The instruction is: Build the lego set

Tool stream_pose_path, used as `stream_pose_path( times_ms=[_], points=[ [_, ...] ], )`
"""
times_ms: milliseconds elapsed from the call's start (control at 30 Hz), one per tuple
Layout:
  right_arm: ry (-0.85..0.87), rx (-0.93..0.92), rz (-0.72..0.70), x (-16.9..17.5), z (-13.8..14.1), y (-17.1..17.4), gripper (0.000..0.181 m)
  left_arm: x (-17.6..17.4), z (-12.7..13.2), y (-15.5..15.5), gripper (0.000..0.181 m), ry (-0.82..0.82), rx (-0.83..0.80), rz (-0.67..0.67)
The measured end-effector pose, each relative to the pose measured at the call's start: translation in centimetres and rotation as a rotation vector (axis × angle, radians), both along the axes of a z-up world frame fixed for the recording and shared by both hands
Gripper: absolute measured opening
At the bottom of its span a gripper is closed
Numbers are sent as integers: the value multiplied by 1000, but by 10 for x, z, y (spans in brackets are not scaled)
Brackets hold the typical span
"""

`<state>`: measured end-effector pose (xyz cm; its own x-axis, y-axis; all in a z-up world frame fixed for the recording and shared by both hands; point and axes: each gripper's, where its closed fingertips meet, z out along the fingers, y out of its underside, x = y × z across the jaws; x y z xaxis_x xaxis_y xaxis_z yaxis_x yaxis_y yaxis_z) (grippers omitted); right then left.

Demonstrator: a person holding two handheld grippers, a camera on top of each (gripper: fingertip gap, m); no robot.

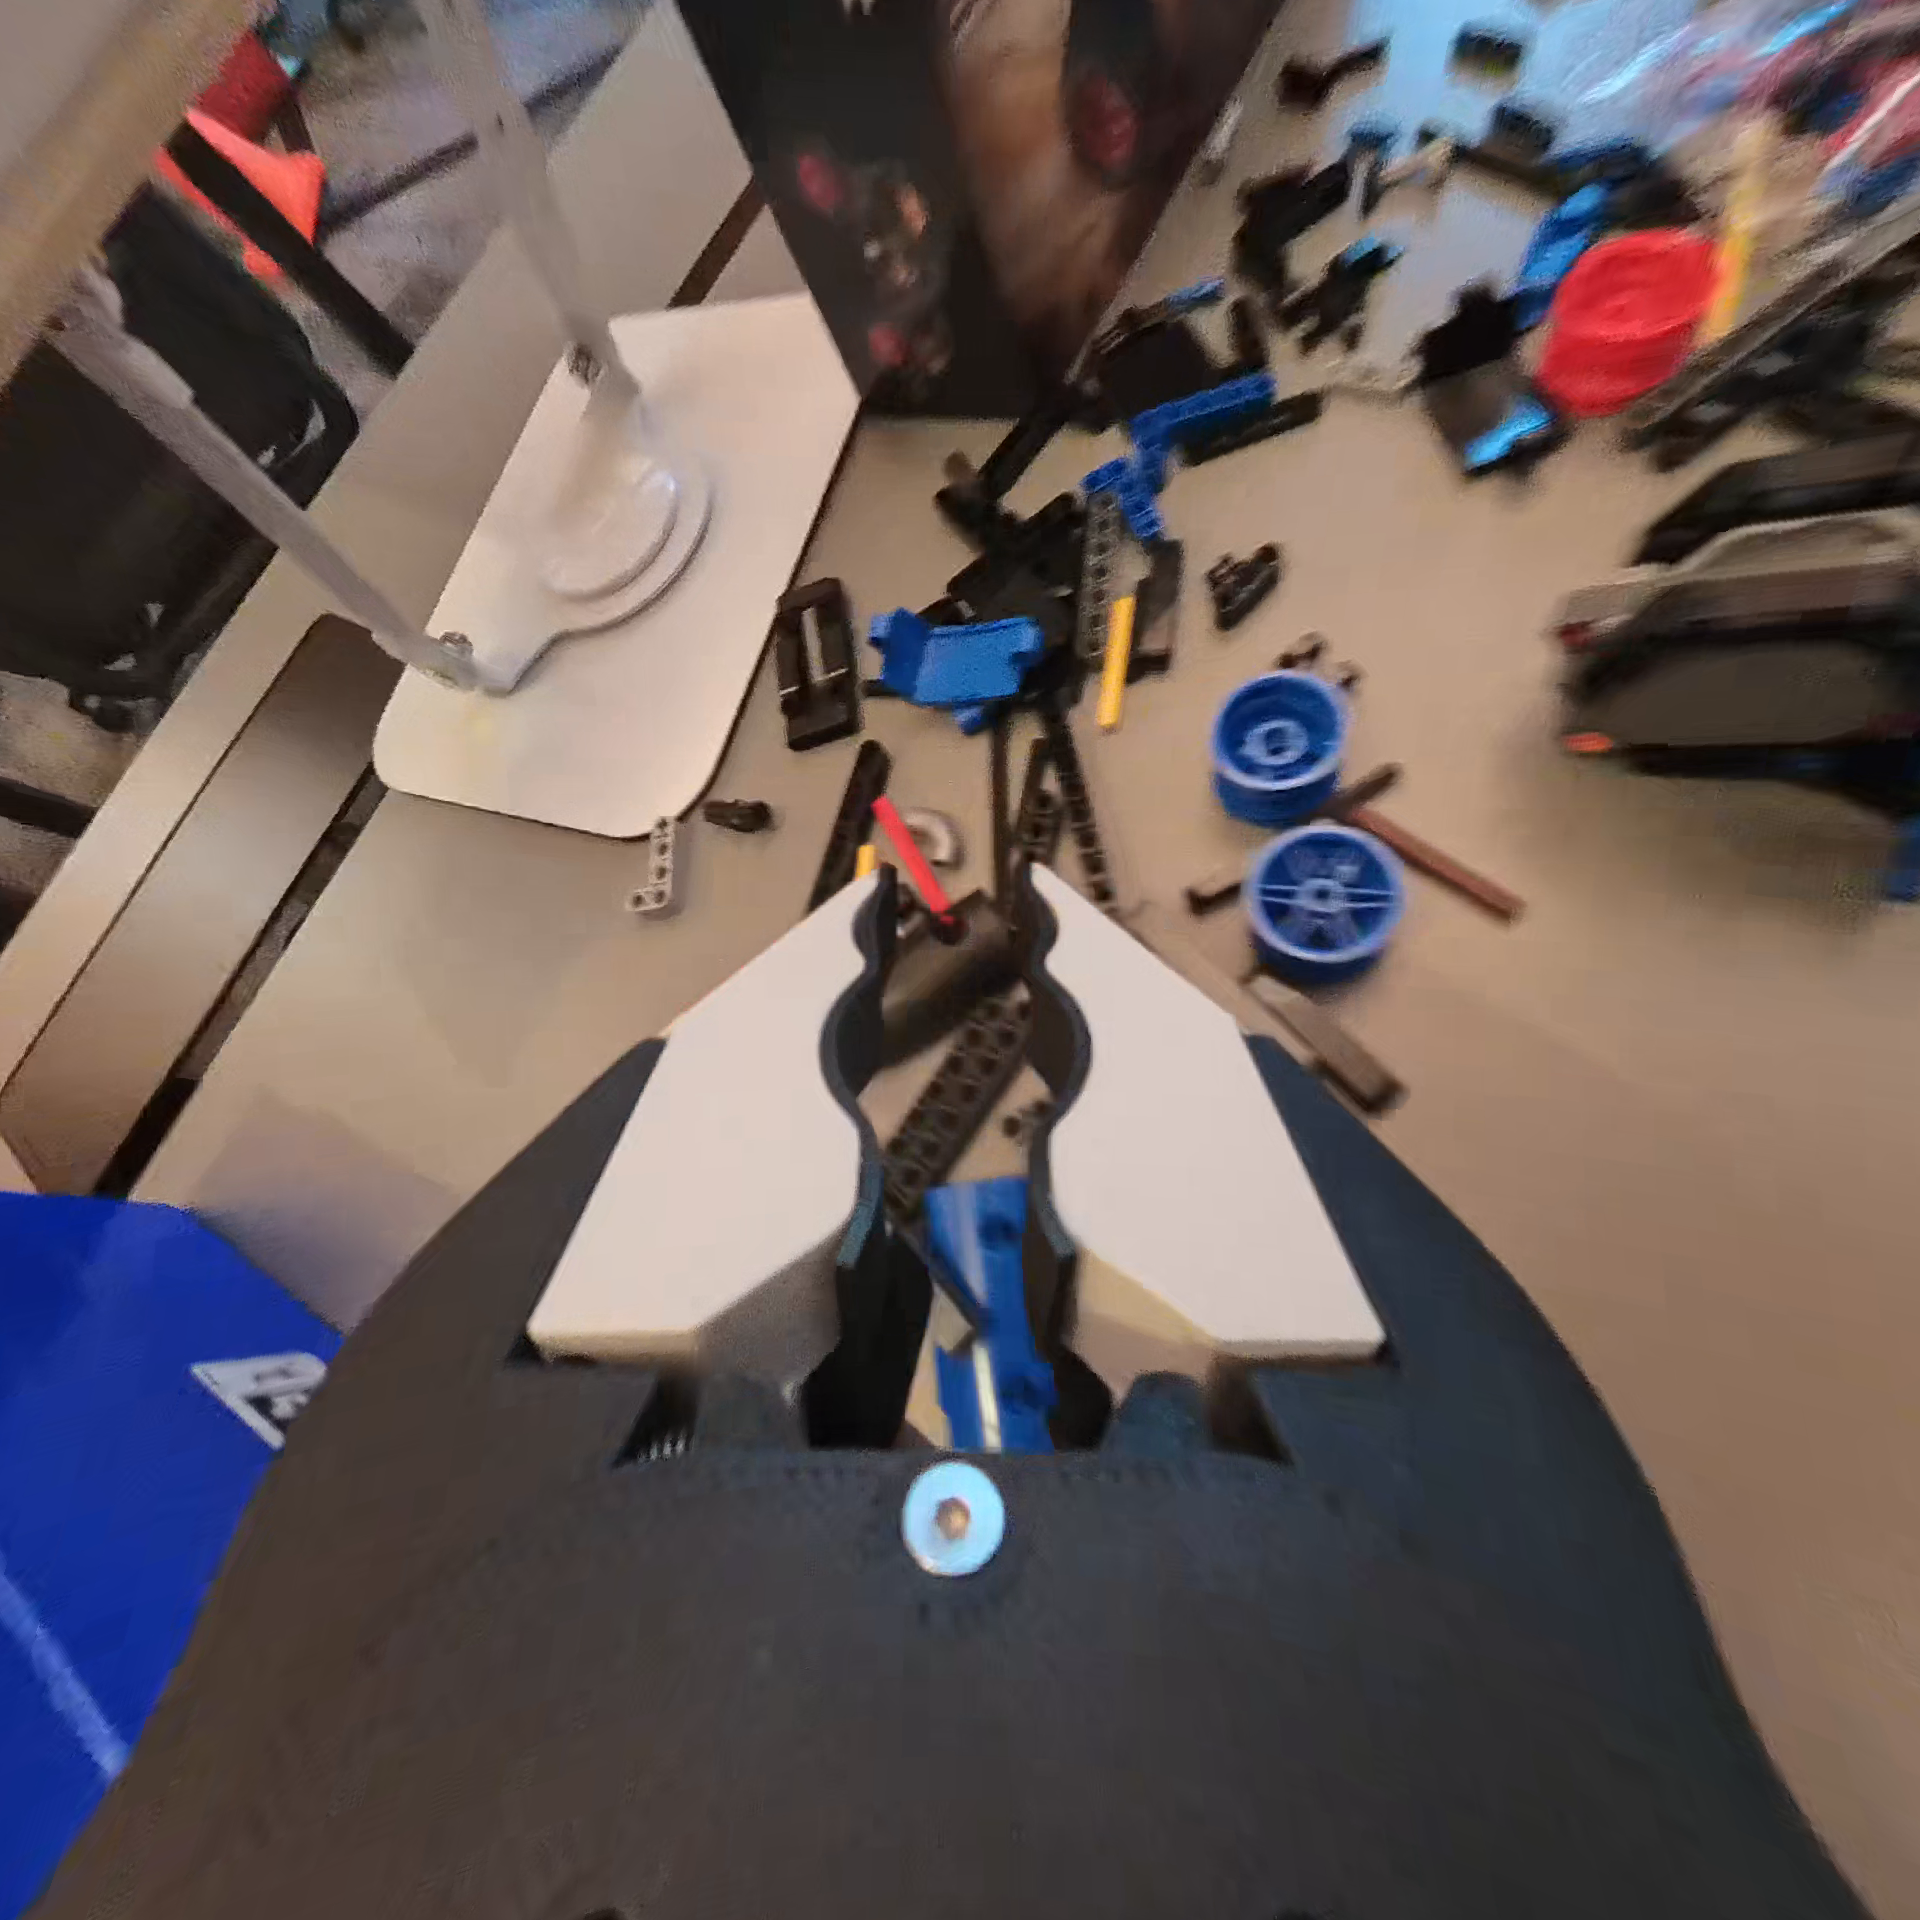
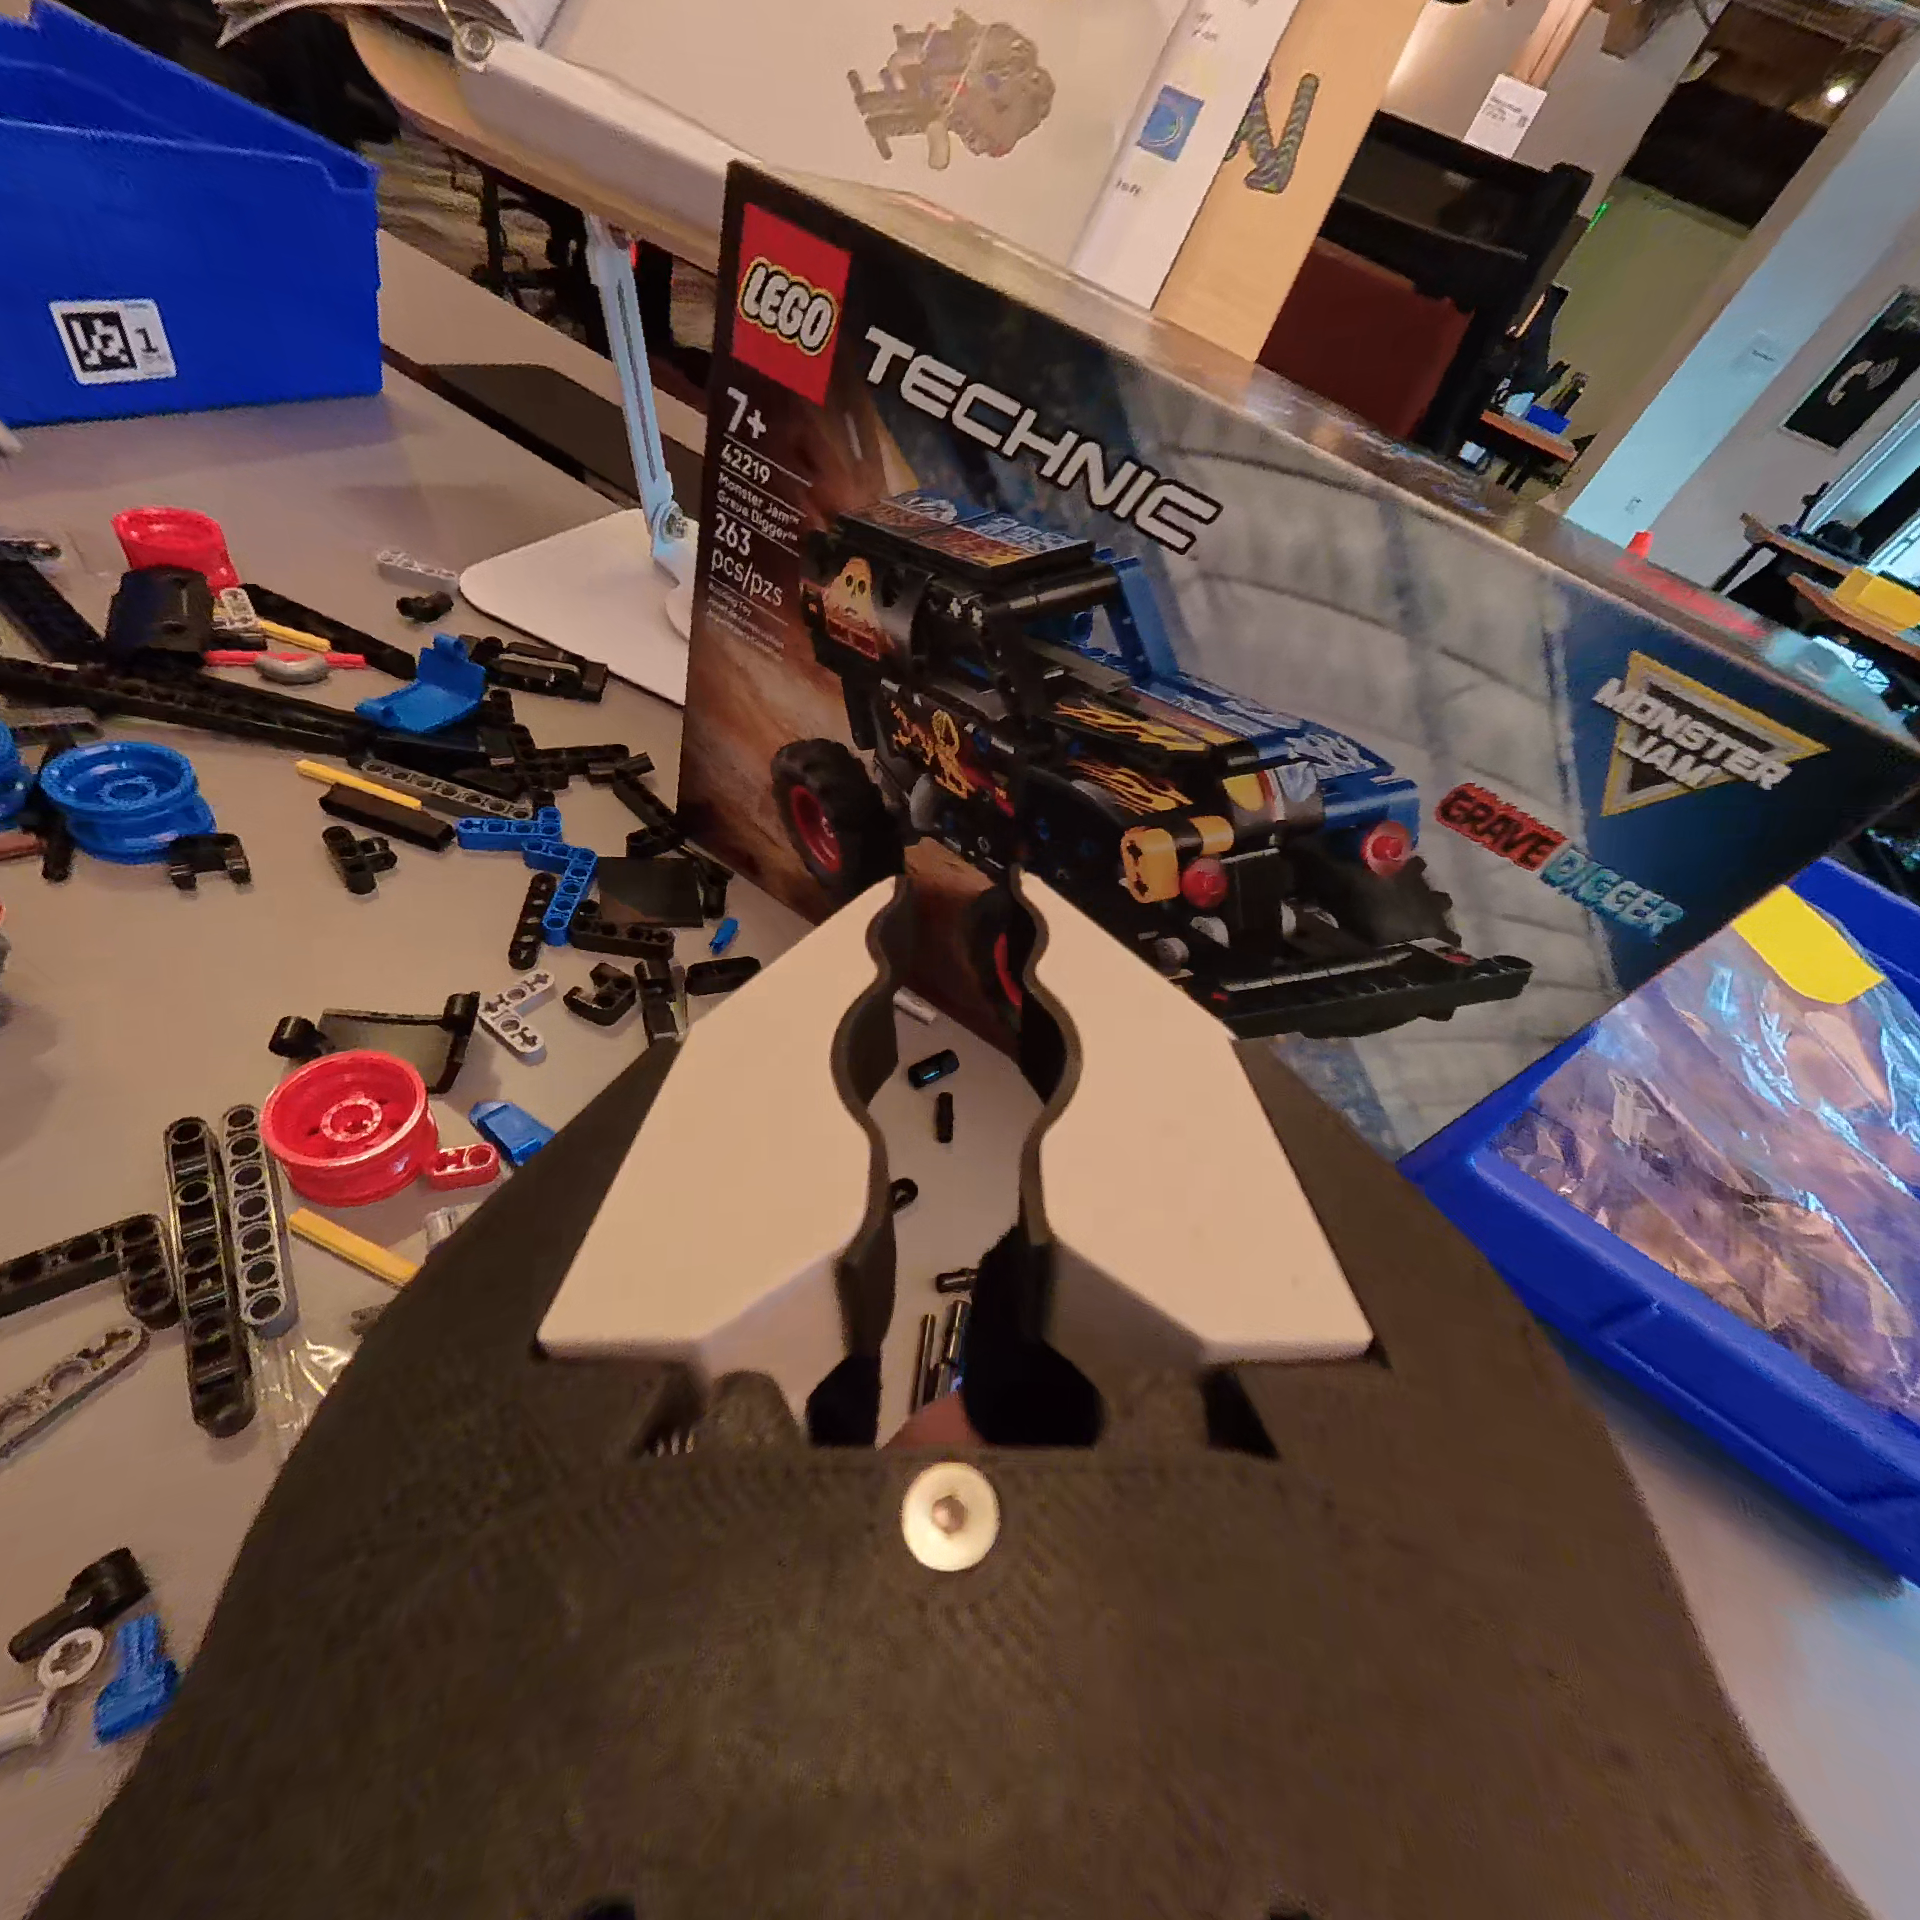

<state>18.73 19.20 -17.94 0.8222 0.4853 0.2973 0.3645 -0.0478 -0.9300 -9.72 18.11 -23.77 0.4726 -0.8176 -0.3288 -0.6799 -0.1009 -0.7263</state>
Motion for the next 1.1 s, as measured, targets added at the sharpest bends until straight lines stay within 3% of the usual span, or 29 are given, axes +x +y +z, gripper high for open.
stream_pose_path(
  times_ms=[167,333,733,867,967,1100],
  points=[
    [2,-11,14,-3,-3,0,16,14,-33,38,18,125,-41,-18],
    [1,-15,28,-5,-4,0,16,17,-53,40,14,203,-68,-22],
    [-5,-17,44,-7,-5,-2,16,25,-56,40,6,178,-49,-47],
    [-21,-10,61,-11,-6,-4,16,29,-40,37,6,128,-17,-58],
    [0,-36,62,-11,-6,-4,16,36,-15,28,6,41,-3,-82],
    [50,-8,167,-31,7,-18,14,57,22,1,6,-123,-22,-150]
  ],
)
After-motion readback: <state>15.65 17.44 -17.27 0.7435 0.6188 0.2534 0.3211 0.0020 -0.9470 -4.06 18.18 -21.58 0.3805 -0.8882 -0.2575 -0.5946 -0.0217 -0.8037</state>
